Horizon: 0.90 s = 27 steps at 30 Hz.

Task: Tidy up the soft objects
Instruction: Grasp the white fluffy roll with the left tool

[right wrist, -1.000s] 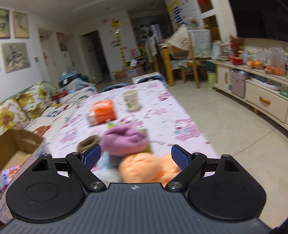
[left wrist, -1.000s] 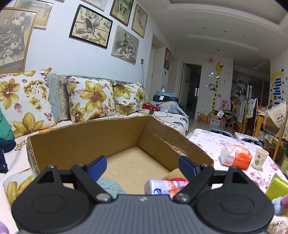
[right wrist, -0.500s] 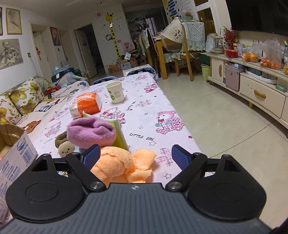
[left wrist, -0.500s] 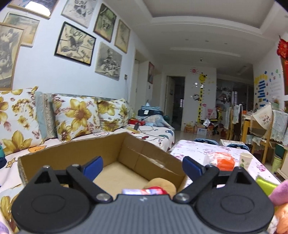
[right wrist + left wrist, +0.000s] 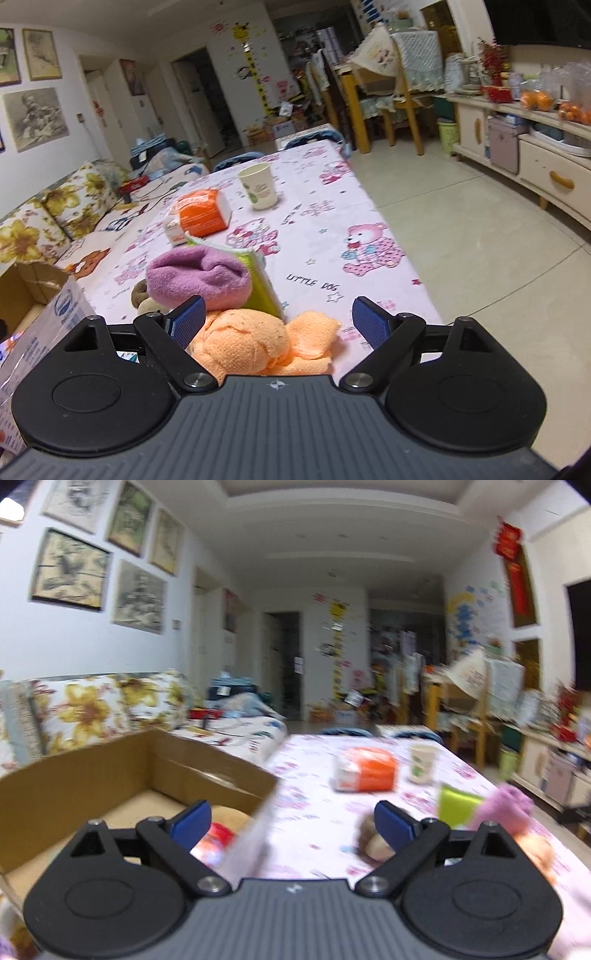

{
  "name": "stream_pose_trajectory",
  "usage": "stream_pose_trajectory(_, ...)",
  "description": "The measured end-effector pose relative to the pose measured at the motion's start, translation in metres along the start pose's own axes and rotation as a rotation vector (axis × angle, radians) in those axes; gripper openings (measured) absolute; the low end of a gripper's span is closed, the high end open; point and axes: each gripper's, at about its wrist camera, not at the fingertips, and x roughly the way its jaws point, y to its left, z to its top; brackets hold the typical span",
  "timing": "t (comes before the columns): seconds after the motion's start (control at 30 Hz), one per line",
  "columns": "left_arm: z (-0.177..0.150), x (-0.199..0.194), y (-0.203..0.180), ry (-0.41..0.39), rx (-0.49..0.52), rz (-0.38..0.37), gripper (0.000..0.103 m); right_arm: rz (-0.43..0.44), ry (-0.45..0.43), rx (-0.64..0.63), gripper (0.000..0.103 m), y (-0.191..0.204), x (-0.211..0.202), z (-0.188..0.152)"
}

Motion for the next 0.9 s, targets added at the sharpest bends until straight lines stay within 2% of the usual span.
stream_pose_trajectory(0.23, -0.013, -0.014, -0.037, 0.041, 0.083, -0.218, 0.095, 0.057, 0.034, -0.009, 0.103, -0.005, 0.009, 0.004)
stream_pose_trajectory(0.53, -0.034, -0.033, -0.077, 0.148, 0.198, -0.610, 0.095, 0.145, 0.036, 0.009, 0.103, -0.018, 0.020, 0.014)
stream_pose_trajectory(0.6, -0.040, -0.034, -0.085, 0.181, 0.213, -0.672, 0.095, 0.168, 0.052, 0.008, 0.103, -0.020, 0.022, 0.014)
stream_pose_trajectory(0.77, -0.054, -0.032, -0.099, 0.258, 0.243, -0.778, 0.095, 0.206, 0.106, -0.028, 0.103, -0.016, 0.030, 0.010)
stream_pose_trajectory(0.9, -0.061, -0.028, -0.108, 0.314, 0.262, -0.792, 0.095, 0.211, 0.119, -0.106, 0.103, -0.007, 0.034, 0.007)
